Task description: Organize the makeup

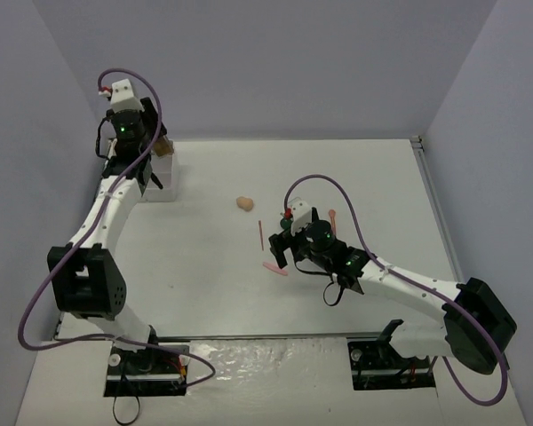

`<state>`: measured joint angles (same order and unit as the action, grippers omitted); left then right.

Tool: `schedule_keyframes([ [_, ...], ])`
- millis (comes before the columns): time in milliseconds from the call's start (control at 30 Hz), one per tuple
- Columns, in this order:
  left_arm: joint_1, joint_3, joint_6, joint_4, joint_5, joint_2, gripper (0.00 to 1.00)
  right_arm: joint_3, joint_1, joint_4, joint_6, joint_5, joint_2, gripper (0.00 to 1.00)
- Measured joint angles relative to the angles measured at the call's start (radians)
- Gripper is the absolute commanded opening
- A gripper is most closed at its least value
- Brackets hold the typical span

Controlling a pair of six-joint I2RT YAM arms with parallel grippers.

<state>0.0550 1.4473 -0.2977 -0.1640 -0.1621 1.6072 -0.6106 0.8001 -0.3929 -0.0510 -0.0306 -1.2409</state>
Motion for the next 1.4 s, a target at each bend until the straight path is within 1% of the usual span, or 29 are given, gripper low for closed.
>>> schedule_keyframes([
  [100,-0.019,0.001,0.044,-0.109,0.045,0.069,0.09,0.000,0.000,-0.001,0.002,0.021,0.005,1.00],
  [167,-0.035,0.011,0.062,-0.154,0.075,0.113,0.09,0.000,0.000,-0.002,0.003,0.029,0.008,1.00],
  [433,-0.112,0.098,0.091,-0.268,0.143,0.254,0.09,0.000,0.000,-0.009,0.007,0.046,0.010,1.00],
  [567,-0.134,0.114,0.106,-0.314,0.170,0.291,0.09,0.000,0.000,-0.009,0.010,0.053,0.010,1.00],
  [900,-0.132,0.114,0.138,-0.445,0.219,0.365,0.09,0.000,0.001,-0.017,0.022,0.065,-0.005,1.00],
  [1133,-0.133,0.063,0.156,-0.505,0.261,0.393,0.09,0.000,0.003,-0.017,0.026,0.065,-0.016,1.00],
  [1200,-0.134,0.033,0.161,-0.528,0.271,0.393,0.10,0.000,0.005,-0.018,0.026,0.066,-0.019,1.00],
  [1333,-0.134,-0.024,0.167,-0.557,0.283,0.393,0.19,0.000,0.006,-0.019,0.026,0.072,-0.027,1.00],
  [1400,-0.135,-0.049,0.169,-0.570,0.290,0.393,0.29,0.000,0.006,-0.019,0.026,0.073,-0.027,1.00],
])
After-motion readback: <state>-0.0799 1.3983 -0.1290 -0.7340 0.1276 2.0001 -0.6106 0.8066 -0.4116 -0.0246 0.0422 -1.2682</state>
